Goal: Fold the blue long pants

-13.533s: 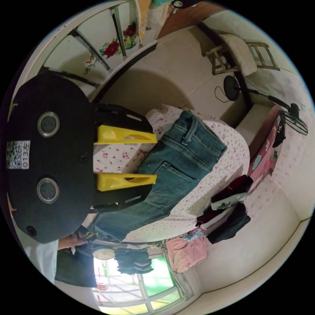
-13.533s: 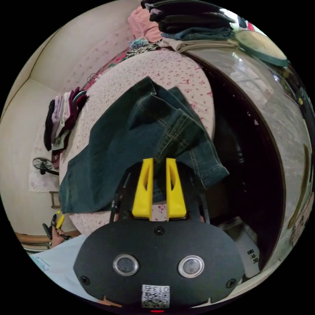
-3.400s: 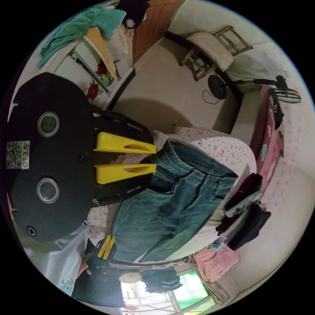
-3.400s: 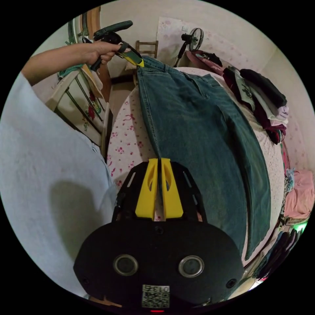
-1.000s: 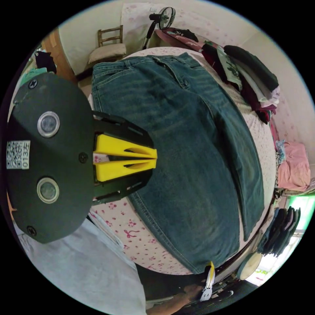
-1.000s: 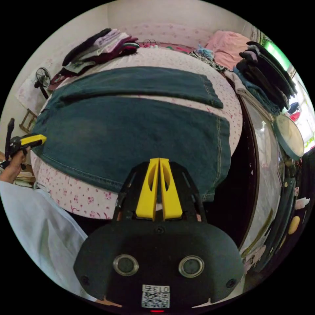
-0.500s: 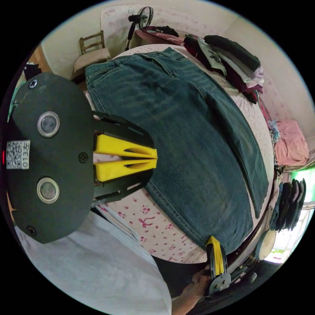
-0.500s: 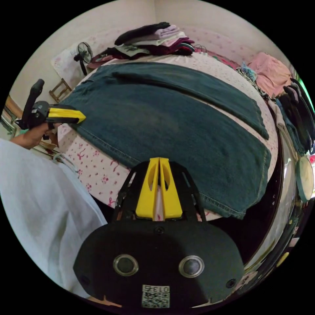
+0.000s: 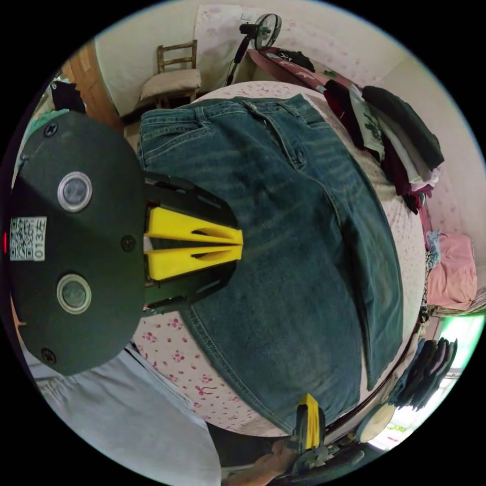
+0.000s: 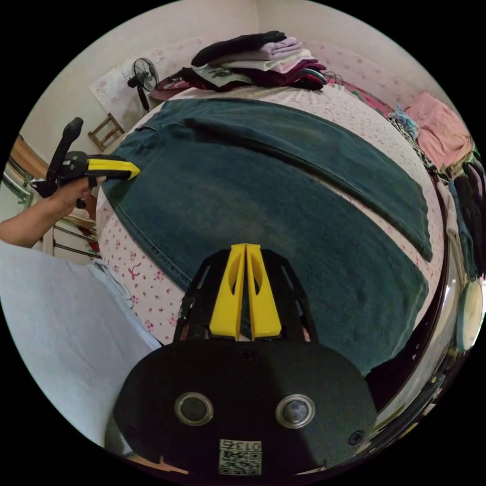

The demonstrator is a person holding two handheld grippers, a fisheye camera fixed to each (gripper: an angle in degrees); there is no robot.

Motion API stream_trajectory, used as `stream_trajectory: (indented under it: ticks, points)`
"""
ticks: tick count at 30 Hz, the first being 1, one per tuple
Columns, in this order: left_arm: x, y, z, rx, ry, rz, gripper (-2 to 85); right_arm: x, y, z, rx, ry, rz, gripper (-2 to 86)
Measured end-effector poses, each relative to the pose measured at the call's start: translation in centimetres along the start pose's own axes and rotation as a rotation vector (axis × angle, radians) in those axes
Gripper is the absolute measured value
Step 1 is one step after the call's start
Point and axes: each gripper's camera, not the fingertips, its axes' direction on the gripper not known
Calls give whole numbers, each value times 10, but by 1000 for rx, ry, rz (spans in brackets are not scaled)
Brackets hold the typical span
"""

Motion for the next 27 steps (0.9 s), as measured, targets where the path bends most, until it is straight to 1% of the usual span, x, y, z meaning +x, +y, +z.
stream_trajectory:
  ticks: [1,3,6,8,10,12,15,17,19,22,24,26,27]
  points:
    - [-7,0,-1,13,22,-10,-4,0,-6,9,-37,20,-14,-2]
    - [-20,-1,-2,20,55,-24,-4,8,-7,14,-40,22,-19,-2]
    - [-48,-6,-2,4,152,-84,-3,41,-5,17,-63,11,82,-2]
    - [-70,-14,-4,-7,215,-132,-3,74,-4,14,-51,48,185,-1]
    - [-98,-28,-21,108,185,-167,-3,96,-11,8,3,66,212,0]
    - [-123,-49,-31,159,149,-193,-2,114,-27,6,50,127,206,1]
    - [-163,-102,-33,160,118,-212,2,139,-73,11,128,209,138,4]
    - [-181,-138,-28,131,74,-163,7,158,-122,20,171,244,86,12]
    - [-193,-188,-19,36,-85,-40,21,173,-162,29,192,229,31,26]
    - [-199,-243,-11,-29,-235,141,59,197,-229,49,176,214,-49,56]
    - [-206,-271,-5,-61,-275,198,71,209,-268,64,139,205,-97,65]
    - [-216,-298,1,-99,-233,210,78,220,-316,80,78,192,-174,68]
    - [-223,-313,5,-115,-180,208,81,222,-327,84,68,193,-192,69]
